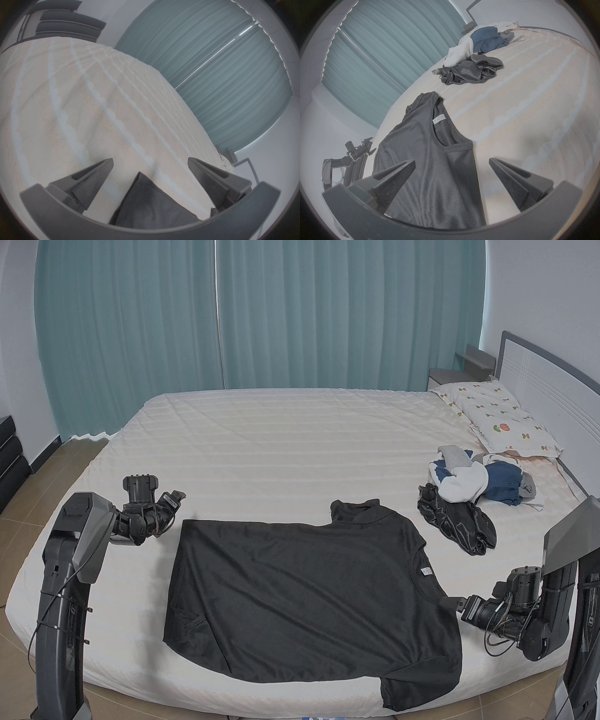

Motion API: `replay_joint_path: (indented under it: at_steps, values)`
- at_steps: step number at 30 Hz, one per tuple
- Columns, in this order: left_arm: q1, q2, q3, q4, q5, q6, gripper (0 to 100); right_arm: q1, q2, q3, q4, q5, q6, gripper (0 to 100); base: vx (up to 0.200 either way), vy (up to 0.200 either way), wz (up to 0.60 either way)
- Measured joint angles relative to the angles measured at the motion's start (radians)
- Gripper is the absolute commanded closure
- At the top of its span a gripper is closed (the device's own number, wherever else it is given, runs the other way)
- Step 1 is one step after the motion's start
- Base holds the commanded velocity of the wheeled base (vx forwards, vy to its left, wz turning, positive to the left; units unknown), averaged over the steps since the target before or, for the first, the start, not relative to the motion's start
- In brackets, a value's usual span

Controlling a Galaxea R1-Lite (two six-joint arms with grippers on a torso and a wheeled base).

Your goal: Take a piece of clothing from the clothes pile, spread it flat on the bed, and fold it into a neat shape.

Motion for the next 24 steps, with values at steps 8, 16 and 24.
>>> replay_joint_path:
  at_steps: [8,16,24]
  values:
    - [0.007,-0.145,0.279,-0.086,-0.069,-0.067,0,0.007,-0.004,0.006,0.0,0.0,0.014,0,0.0,0.0,0.0]
    - [0.007,-0.347,0.65,-0.163,-0.136,-0.086,0,0.016,-0.017,0.015,0.0,0.001,0.032,0,-0.15,0.0,0.0]
    - [-0.013,-0.521,1.014,-0.283,-0.183,-0.047,0,0.034,-0.027,0.027,0.0,0.001,0.037,0,0.0,0.0,0.0]
